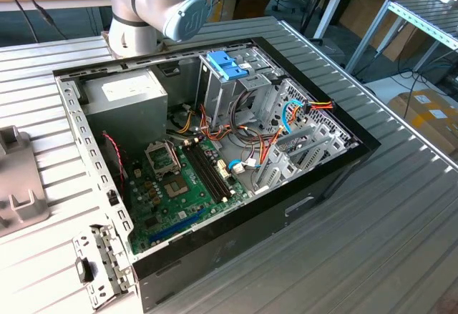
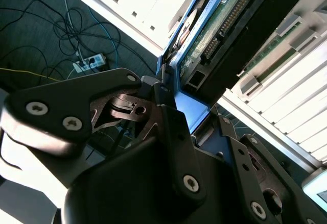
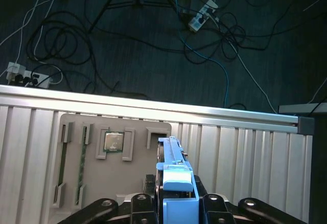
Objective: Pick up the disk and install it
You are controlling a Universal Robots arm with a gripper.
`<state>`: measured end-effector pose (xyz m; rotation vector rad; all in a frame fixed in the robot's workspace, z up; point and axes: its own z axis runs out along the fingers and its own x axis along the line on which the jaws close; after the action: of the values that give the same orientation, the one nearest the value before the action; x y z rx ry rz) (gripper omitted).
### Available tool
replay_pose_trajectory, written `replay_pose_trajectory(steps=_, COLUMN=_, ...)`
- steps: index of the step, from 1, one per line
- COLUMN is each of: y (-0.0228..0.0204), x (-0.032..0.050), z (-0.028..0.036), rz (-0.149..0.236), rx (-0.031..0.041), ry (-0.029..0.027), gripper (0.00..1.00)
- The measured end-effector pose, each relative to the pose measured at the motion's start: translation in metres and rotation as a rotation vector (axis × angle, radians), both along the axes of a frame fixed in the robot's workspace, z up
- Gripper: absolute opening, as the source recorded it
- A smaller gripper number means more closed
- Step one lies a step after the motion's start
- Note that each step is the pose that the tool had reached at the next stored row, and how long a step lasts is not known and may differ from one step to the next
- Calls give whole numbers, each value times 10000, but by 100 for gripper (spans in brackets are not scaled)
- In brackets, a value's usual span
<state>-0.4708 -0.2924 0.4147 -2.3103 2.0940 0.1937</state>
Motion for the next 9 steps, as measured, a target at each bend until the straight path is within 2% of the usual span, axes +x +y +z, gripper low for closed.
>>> replay_pose_trajectory(steps=9, y=0, x=0, z=22, rz=0, rx=0, ry=0, gripper=37)
